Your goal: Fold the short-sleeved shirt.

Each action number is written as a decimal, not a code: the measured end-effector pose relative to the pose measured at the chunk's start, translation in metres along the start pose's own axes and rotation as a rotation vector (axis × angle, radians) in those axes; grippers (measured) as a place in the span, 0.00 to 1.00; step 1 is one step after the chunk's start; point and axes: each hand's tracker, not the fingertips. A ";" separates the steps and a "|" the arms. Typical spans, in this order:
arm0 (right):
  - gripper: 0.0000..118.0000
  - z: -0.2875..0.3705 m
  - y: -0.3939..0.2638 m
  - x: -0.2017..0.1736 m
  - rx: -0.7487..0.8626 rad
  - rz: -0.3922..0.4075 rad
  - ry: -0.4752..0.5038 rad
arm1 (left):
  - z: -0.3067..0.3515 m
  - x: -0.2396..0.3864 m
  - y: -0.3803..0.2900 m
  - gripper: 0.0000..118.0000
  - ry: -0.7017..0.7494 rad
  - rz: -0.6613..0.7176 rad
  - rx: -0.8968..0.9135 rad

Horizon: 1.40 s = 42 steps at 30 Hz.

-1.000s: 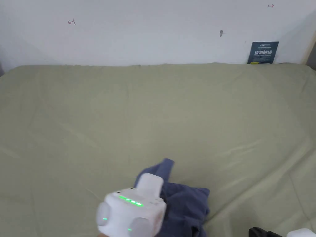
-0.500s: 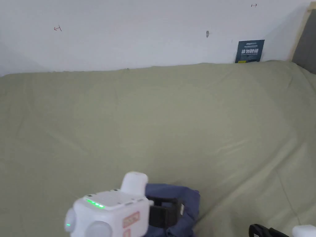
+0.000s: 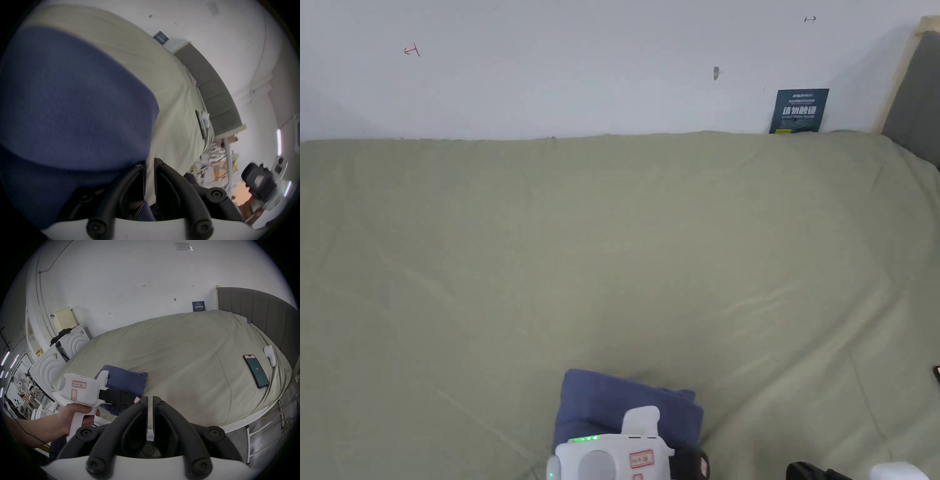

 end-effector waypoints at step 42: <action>0.02 -0.166 0.000 0.000 -0.233 -0.231 0.387 | 0.180 -0.140 0.048 0.23 -0.076 0.198 0.261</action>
